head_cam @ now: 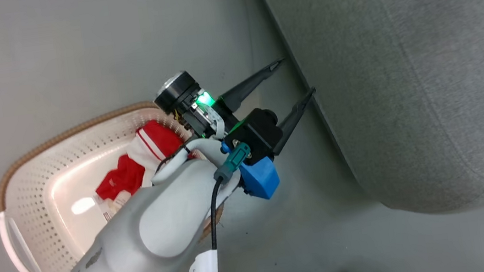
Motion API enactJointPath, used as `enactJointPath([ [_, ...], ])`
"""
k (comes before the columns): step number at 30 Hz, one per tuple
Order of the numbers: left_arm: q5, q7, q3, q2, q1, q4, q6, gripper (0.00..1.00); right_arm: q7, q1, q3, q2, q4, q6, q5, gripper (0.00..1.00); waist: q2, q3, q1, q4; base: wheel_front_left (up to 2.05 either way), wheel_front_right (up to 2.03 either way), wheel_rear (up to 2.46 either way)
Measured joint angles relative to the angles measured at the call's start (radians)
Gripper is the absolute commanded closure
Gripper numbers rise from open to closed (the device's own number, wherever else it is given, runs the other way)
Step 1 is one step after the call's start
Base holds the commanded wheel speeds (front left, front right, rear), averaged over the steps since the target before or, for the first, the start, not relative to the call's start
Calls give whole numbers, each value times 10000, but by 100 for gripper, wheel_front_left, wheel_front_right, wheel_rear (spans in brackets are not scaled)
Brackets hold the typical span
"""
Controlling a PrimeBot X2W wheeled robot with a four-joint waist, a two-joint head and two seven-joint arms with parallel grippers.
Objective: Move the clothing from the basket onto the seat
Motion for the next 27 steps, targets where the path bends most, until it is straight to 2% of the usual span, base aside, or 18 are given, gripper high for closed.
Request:
enactJointPath([
  [8,163,161,-25,222,-486,-424,19,0,0,-926,-917,-1701,934,0,59,100,0,1270,0,90,0,0,0],
  [11,194,209,-44,291,-623,-570,21,0,0,-795,-1062,-1791,1452,0,48,100,0,1616,0,126,0,0,0],
  [17,222,345,-113,523,-656,-756,31,0,2,-28,-1147,-729,2403,0,-107,100,0,2081,0,134,0,0,0],
  [27,184,491,-167,698,-802,-986,134,0,0,936,-1200,546,3910,0,-380,100,0,2262,0,260,0,0,0],
])
